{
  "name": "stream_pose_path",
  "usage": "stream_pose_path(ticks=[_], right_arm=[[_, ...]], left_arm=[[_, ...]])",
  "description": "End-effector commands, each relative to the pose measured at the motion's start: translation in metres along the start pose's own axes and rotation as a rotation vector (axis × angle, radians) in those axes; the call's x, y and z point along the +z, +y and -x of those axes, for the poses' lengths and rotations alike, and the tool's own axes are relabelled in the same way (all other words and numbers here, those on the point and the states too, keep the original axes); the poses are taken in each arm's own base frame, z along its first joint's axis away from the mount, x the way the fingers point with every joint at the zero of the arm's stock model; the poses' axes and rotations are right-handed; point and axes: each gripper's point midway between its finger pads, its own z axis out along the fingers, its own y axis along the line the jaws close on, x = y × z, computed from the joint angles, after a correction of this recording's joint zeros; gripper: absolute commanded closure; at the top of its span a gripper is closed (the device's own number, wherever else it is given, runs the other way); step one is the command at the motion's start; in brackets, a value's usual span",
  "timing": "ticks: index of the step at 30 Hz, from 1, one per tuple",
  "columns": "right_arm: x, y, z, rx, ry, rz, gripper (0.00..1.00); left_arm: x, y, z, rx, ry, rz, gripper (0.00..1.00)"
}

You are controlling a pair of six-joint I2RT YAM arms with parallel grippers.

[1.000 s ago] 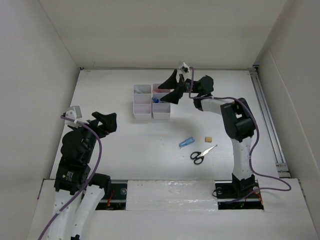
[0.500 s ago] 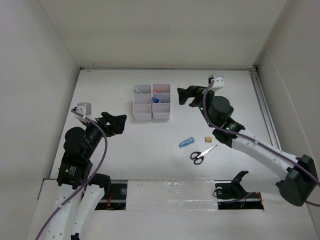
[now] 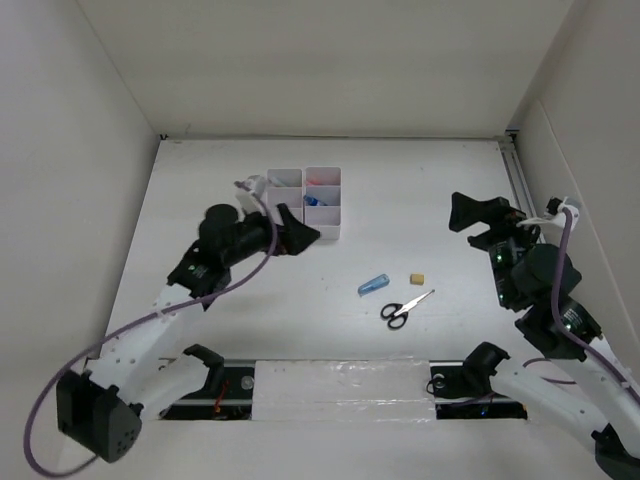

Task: Sort the stationery into containers
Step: Pick up the pen from the center of the board.

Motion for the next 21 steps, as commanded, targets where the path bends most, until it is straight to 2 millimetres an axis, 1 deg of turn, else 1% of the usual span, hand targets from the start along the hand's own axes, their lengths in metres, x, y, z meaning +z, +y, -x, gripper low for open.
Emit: stream_pose_path(ticks=[1, 2, 3, 4, 5, 6, 7, 8, 9, 10, 11, 12, 13, 14, 15, 16, 17, 18, 19, 20, 21], right_arm=[[-0.003, -0.008, -0.038, -0.086, 0.132, -0.01, 0.0], [-0.001, -0.008, -0.041, -0.092, 0.138, -0.013, 0.0], [-0.002, -0.01, -0.044, -0.103, 0.149, -0.019, 0.0], [-0.004, -0.011, -0.043, -0.111, 0.157, -0.023, 0.0], [-0.006, -0.009, -0.042, -0.104, 0.159, -0.007, 0.0], [-0.01, -0.006, -0.038, -0.089, 0.155, 0.018, 0.0], [-0.013, -0.005, -0.037, -0.112, 0.156, 0.04, 0.0], [-0.015, 0.001, -0.032, -0.102, 0.147, 0.075, 0.0], [-0.016, 0.001, -0.029, -0.095, 0.14, 0.08, 0.0], [-0.02, -0.003, -0.025, -0.092, 0.131, 0.074, 0.0], [-0.022, -0.012, -0.026, -0.106, 0.133, 0.045, 0.0], [-0.025, -0.014, -0.02, -0.101, 0.121, 0.038, 0.0], [-0.028, -0.016, -0.018, -0.098, 0.118, 0.039, 0.0], [-0.032, -0.018, -0.006, -0.098, 0.089, 0.045, 0.0], [-0.035, -0.017, -0.003, -0.103, 0.084, 0.058, 0.0], [-0.038, -0.015, 0.004, -0.109, 0.072, 0.075, 0.0], [-0.04, -0.015, 0.006, -0.112, 0.067, 0.088, 0.0], [-0.043, -0.013, 0.012, -0.107, 0.066, 0.099, 0.0], [-0.043, -0.015, 0.01, -0.124, 0.073, 0.095, 0.0], [-0.045, -0.015, 0.013, -0.133, 0.071, 0.096, 0.0], [-0.045, -0.015, 0.011, -0.139, 0.083, 0.102, 0.0]], left_arm=[[0.034, -0.057, -0.005, 0.168, -0.012, 0.04, 0.0], [0.043, -0.066, -0.02, 0.233, 0.017, 0.08, 0.0], [0.05, -0.09, -0.019, 0.274, 0.006, 0.097, 0.0], [0.062, -0.081, -0.056, 0.352, 0.095, 0.206, 0.0], [0.067, -0.078, -0.065, 0.374, 0.121, 0.24, 0.0], [0.071, -0.07, -0.068, 0.406, 0.137, 0.276, 0.0], [0.077, -0.059, -0.083, 0.438, 0.175, 0.305, 0.0], [0.078, -0.055, -0.085, 0.439, 0.169, 0.312, 0.0], [0.079, -0.051, -0.089, 0.45, 0.172, 0.312, 0.0], [0.079, -0.044, -0.099, 0.468, 0.195, 0.301, 0.0], [0.082, -0.059, -0.098, 0.451, 0.171, 0.219, 0.0], [0.084, -0.061, -0.102, 0.456, 0.174, 0.188, 0.0], [0.085, -0.057, -0.111, 0.47, 0.191, 0.168, 0.0], [0.089, -0.064, -0.109, 0.48, 0.166, 0.127, 0.0], [0.092, -0.066, -0.119, 0.49, 0.194, 0.091, 0.0], [0.095, -0.064, -0.124, 0.499, 0.202, 0.079, 0.0], [0.098, -0.062, -0.127, 0.501, 0.207, 0.083, 0.0], [0.105, -0.054, -0.139, 0.516, 0.241, 0.091, 0.0], [0.108, -0.047, -0.147, 0.521, 0.263, 0.105, 0.0], [0.114, -0.051, -0.147, 0.531, 0.269, 0.096, 0.0], [0.123, -0.044, -0.157, 0.535, 0.292, 0.11, 0.0]])
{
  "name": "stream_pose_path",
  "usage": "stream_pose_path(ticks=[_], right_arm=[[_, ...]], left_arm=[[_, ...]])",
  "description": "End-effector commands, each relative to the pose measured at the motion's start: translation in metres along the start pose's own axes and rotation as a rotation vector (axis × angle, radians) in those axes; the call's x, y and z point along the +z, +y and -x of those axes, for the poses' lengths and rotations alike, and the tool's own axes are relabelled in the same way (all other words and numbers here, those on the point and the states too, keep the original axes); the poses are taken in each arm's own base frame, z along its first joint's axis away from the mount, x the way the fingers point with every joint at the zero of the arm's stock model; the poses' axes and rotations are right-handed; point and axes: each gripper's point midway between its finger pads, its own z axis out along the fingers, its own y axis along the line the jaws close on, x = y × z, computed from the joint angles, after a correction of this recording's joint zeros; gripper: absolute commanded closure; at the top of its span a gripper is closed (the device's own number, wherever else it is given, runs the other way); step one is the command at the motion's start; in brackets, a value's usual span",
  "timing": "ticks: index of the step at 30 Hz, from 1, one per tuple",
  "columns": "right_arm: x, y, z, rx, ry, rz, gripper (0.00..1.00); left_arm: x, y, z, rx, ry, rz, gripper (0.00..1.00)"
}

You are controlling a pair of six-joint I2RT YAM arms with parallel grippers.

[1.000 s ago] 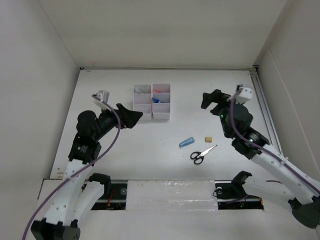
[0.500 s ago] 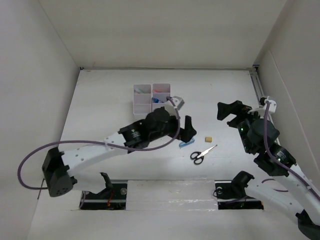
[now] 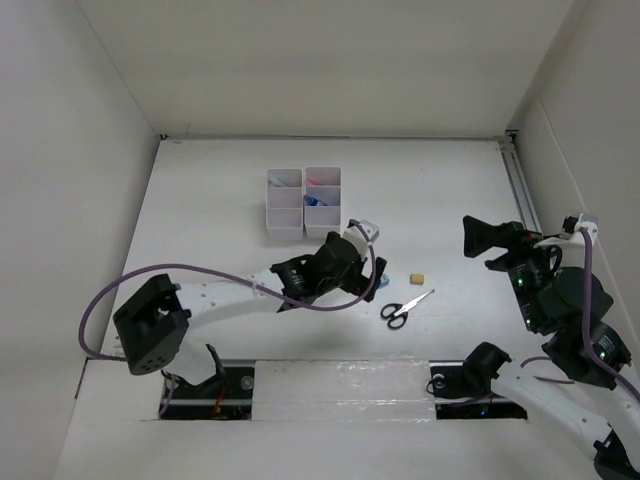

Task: Sort the stationery into containers
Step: Pick up the pen from the center of the board.

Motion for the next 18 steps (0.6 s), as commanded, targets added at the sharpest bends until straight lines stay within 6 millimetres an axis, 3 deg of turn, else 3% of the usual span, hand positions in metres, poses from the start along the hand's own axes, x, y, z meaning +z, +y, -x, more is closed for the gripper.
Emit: stream_pose_path(ticks=[1, 11, 16, 18], right_arm=[[-0.009, 0.003, 0.011, -0.033, -0.001, 0.038, 0.0], [-0.017, 0.008, 0.007, -0.025, 0.001, 0.109, 0.0], [-0.018, 0.013, 0.008, -0.029, 0.001, 0.132, 0.0], [-0.018, 0.012, 0.006, -0.034, 0.008, 0.129, 0.0]], left_arm=[[0.026, -0.012, 0.0, 0.059, 0.002, -0.046, 0.0], [0.059, -0.006, -0.019, 0.175, 0.075, -0.015, 0.0], [0.075, -0.019, -0.014, 0.191, 0.085, -0.06, 0.0], [0.082, -0.018, -0.027, 0.197, 0.125, -0.061, 0.04]])
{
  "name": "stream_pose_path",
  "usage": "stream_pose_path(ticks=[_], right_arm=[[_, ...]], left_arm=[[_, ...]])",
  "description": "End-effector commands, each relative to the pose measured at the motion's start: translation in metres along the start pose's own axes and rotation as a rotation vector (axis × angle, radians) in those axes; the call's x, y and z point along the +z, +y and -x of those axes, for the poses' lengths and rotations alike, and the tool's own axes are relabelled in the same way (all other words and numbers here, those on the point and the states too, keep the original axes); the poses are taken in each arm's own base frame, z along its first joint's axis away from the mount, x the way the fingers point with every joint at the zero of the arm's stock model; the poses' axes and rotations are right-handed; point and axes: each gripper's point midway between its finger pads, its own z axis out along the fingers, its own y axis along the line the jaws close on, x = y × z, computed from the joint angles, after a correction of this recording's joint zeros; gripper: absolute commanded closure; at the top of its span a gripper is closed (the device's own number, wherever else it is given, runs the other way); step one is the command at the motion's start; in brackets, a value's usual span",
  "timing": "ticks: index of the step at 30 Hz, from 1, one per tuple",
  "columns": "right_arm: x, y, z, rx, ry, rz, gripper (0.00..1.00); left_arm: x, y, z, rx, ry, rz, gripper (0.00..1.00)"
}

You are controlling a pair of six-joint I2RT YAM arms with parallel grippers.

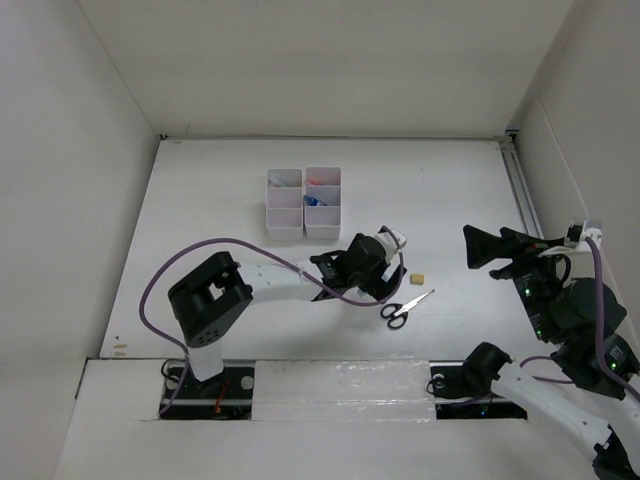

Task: Sort the stationery into containers
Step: Pick up the pen from the center of the board.

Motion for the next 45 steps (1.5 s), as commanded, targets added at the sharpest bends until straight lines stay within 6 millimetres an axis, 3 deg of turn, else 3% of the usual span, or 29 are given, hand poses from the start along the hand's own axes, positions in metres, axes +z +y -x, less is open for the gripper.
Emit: stream_pose_path(ticks=[1, 7, 13, 14, 18, 20, 29, 30, 32, 34, 36, 38, 40, 42, 44, 45], right_arm=[[-0.001, 0.005, 0.003, -0.009, -0.004, 0.03, 0.0], [-0.006, 0.001, 0.006, -0.002, -0.018, 0.026, 0.0], [-0.008, -0.002, 0.006, -0.005, -0.03, 0.021, 0.0], [-0.008, -0.002, 0.006, -0.005, -0.03, 0.021, 0.0], [-0.01, -0.003, 0.008, 0.0, -0.037, 0.023, 0.0], [-0.01, -0.003, 0.008, 0.0, -0.037, 0.023, 0.0], [-0.014, -0.002, 0.013, 0.015, -0.055, 0.04, 0.02], [-0.014, -0.002, 0.013, 0.015, -0.055, 0.041, 0.02], [-0.015, -0.001, 0.016, 0.02, -0.063, 0.043, 0.04], [-0.015, -0.002, 0.017, 0.011, -0.063, 0.043, 0.04], [-0.015, -0.001, 0.018, 0.015, -0.07, 0.046, 0.04], [-0.013, 0.0, 0.017, 0.01, -0.063, 0.043, 0.05], [-0.014, 0.003, 0.022, 0.02, -0.074, 0.059, 0.05], [-0.012, 0.005, 0.019, 0.005, -0.063, 0.066, 0.05], [-0.011, 0.007, 0.021, 0.004, -0.062, 0.065, 0.05], [-0.011, 0.008, 0.023, 0.009, -0.069, 0.068, 0.05]], left_arm=[[0.009, -0.01, 0.008, 0.027, -0.003, -0.04, 0.06], [0.02, -0.011, -0.001, 0.002, 0.038, -0.058, 0.13], [0.027, -0.007, -0.021, 0.0, 0.102, -0.035, 0.15], [0.031, -0.011, -0.035, 0.014, 0.14, -0.036, 0.16], [0.035, -0.008, -0.041, 0.007, 0.161, -0.018, 0.2], [0.035, -0.007, -0.04, 0.008, 0.159, -0.009, 0.27], [0.034, -0.002, -0.077, -0.001, 0.248, -0.001, 0.67], [0.034, -0.002, -0.077, -0.01, 0.248, 0.001, 0.82], [0.032, 0.0, -0.085, -0.007, 0.271, 0.006, 1.0], [0.031, -0.001, -0.087, -0.017, 0.283, 0.001, 1.0], [0.028, 0.0, -0.078, -0.03, 0.264, 0.017, 1.0], [0.02, 0.005, -0.054, -0.077, 0.202, 0.051, 1.0], [0.013, 0.023, -0.025, -0.14, 0.13, 0.132, 1.0], [-0.004, 0.045, 0.016, -0.227, 0.029, 0.192, 1.0], [-0.02, 0.049, 0.043, -0.26, -0.038, 0.193, 1.0], [-0.037, 0.054, 0.068, -0.278, -0.108, 0.198, 1.0]])
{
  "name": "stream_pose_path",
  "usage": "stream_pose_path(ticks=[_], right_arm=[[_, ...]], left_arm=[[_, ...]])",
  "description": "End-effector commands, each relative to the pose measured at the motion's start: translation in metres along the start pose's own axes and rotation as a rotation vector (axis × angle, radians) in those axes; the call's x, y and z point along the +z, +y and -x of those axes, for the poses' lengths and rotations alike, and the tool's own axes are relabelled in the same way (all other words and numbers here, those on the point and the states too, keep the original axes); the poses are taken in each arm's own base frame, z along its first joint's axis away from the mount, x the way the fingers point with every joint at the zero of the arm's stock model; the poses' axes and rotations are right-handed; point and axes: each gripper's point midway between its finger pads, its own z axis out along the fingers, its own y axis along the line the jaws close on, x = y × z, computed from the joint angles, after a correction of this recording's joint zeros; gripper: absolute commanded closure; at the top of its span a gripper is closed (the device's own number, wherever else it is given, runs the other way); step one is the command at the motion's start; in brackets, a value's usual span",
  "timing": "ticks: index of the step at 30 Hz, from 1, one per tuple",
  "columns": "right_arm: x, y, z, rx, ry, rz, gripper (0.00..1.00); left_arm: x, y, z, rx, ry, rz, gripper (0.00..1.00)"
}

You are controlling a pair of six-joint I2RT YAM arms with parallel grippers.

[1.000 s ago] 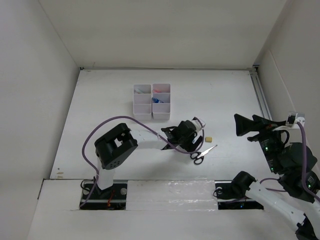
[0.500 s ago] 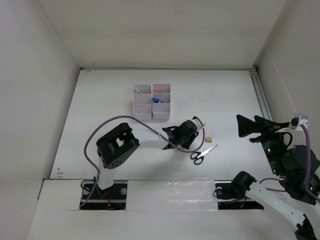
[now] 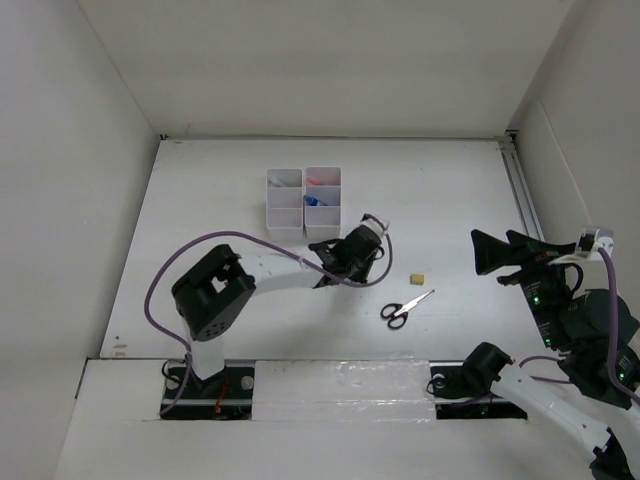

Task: Sort the stationery into containers
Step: Pick up the pen from the center of the board, then place the pen in the storage box.

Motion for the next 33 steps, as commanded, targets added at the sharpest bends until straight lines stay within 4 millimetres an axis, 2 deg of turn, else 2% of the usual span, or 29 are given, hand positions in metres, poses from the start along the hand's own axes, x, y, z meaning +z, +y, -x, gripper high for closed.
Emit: stream_pose_path(ticks=[1, 2, 3, 6, 7, 9, 10, 11, 12, 13, 14, 15, 17, 18, 20, 22, 24, 25, 27, 28, 31, 33], right_arm=[[0.004, 0.011, 0.012, 0.004, -0.026, 0.034, 0.05], [0.004, 0.013, 0.011, 0.004, -0.022, 0.044, 0.05], [0.004, 0.013, 0.011, 0.004, -0.022, 0.044, 0.05], [0.005, 0.014, 0.009, 0.003, -0.019, 0.052, 0.05], [0.005, 0.015, 0.011, 0.008, -0.027, 0.055, 0.05], [0.009, 0.018, 0.005, 0.002, -0.013, 0.062, 0.05], [0.009, 0.019, 0.005, 0.002, -0.01, 0.07, 0.05], [0.009, 0.024, 0.008, 0.012, -0.023, 0.091, 0.05], [0.01, 0.025, 0.005, 0.002, -0.018, 0.102, 0.05], [0.011, 0.027, 0.001, 0.001, -0.013, 0.113, 0.05], [0.011, 0.03, 0.003, -0.003, -0.02, 0.127, 0.05], [0.013, 0.033, -0.001, -0.004, -0.012, 0.145, 0.05], [0.012, 0.036, 0.0, 0.0, -0.016, 0.161, 0.05], [0.014, 0.039, -0.003, -0.005, -0.005, 0.169, 0.05], [0.013, 0.039, -0.007, -0.001, 0.011, 0.173, 0.05], [0.013, 0.04, -0.013, 0.0, 0.03, 0.178, 0.06], [0.01, 0.041, -0.011, 0.014, 0.024, 0.19, 0.06], [0.009, 0.039, -0.012, 0.016, 0.022, 0.191, 0.06], [0.008, 0.041, -0.012, 0.015, 0.025, 0.201, 0.06], [0.006, 0.04, -0.01, 0.02, 0.016, 0.205, 0.06], [0.005, 0.039, -0.012, 0.02, 0.016, 0.205, 0.06], [0.005, 0.04, -0.016, 0.016, 0.027, 0.21, 0.06]], left_arm=[[-0.065, 0.016, 0.095, -0.141, -0.255, 0.049, 1.0], [-0.077, 0.015, 0.112, -0.155, -0.302, 0.047, 1.0], [-0.091, 0.032, 0.128, -0.184, -0.35, 0.093, 1.0], [-0.116, 0.063, 0.154, -0.287, -0.438, 0.167, 1.0], [-0.135, 0.087, 0.169, -0.351, -0.504, 0.21, 1.0], [-0.153, 0.131, 0.177, -0.468, -0.598, 0.349, 1.0], [-0.16, 0.16, 0.175, -0.543, -0.638, 0.412, 1.0], [-0.169, 0.179, 0.179, -0.6, -0.694, 0.468, 1.0], [-0.173, 0.192, 0.181, -0.625, -0.727, 0.493, 1.0], [-0.168, 0.203, 0.173, -0.635, -0.733, 0.522, 1.0], [-0.178, 0.214, 0.182, -0.677, -0.817, 0.533, 1.0], [-0.183, 0.227, 0.18, -0.702, -0.852, 0.582, 1.0], [-0.182, 0.239, 0.176, -0.73, -0.896, 0.609, 1.0], [-0.187, 0.249, 0.182, -0.758, -0.944, 0.632, 1.0], [-0.188, 0.253, 0.179, -0.745, -0.975, 0.651, 1.0], [-0.196, 0.26, 0.184, -0.754, -1.047, 0.669, 1.0], [-0.198, 0.266, 0.181, -0.727, -1.045, 0.702, 1.0], [-0.2, 0.278, 0.18, -0.731, -1.052, 0.732, 1.0], [-0.193, 0.288, 0.172, -0.713, -1.047, 0.736, 1.0], [-0.196, 0.295, 0.175, -0.722, -1.078, 0.725, 1.0], [-0.191, 0.293, 0.177, -0.698, -1.108, 0.674, 1.0], [-0.178, 0.287, 0.181, -0.665, -1.104, 0.624, 1.0]])
